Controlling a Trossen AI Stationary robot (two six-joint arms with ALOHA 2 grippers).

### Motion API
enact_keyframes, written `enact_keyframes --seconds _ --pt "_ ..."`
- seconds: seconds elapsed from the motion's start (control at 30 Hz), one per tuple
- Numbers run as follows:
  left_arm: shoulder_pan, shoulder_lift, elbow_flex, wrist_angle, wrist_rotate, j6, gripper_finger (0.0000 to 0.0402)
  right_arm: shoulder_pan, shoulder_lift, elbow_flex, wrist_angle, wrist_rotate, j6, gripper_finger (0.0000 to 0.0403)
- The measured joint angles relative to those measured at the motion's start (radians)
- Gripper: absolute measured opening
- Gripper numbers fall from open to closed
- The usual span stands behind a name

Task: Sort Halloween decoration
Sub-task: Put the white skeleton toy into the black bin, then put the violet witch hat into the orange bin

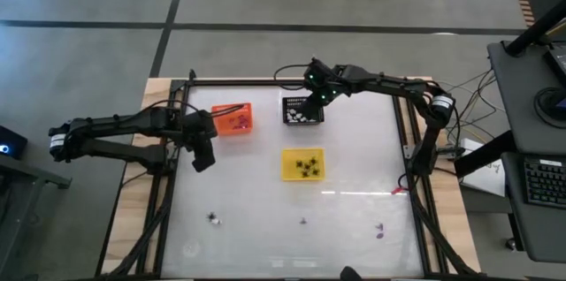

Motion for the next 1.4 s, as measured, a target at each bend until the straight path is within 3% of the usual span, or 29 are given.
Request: enact_keyframes --seconds 0.47,0.77,1.1,1.4 --pt "0.000 0.000 0.000 0.000 0.012 -0.008 0.0123 0.000 0.000 -0.002 0.000 0.001 0.000 0.0086" --pt "-0.023 0.000 0.000 -0.013 0.157 -0.027 0.0123 0.007 -0.015 0.003 -0.019 0.001 0.067 0.0102" --pt "-0.276 -0.001 -0.006 -0.010 0.190 -0.121 0.0123 0.045 -0.032 0.067 -0.140 0.002 0.167 0.0104" --pt "-0.519 0.001 -0.040 -0.002 0.182 -0.276 0.0123 0.153 -0.069 0.105 -0.230 0.002 0.196 0.0107"
